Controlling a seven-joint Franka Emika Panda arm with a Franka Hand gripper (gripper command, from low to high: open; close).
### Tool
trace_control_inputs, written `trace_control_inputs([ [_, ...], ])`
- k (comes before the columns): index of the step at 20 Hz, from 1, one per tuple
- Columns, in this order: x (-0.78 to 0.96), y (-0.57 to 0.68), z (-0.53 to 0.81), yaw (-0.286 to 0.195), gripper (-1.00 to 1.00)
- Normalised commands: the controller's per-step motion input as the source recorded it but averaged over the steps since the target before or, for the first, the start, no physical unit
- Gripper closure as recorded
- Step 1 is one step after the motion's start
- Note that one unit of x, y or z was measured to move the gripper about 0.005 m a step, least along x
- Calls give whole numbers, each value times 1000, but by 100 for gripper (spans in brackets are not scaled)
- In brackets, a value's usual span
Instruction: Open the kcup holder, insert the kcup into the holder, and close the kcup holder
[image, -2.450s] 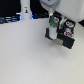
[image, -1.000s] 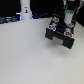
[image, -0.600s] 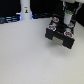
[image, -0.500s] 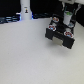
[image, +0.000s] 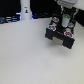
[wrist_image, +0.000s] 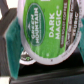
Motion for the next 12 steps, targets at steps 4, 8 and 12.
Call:
trace_control_inputs([
  [4, -145, -381, 69, -15, 100],
  [8, -266, -384, 16, -31, 100],
  [12, -222, -241, 0, -26, 100],
])
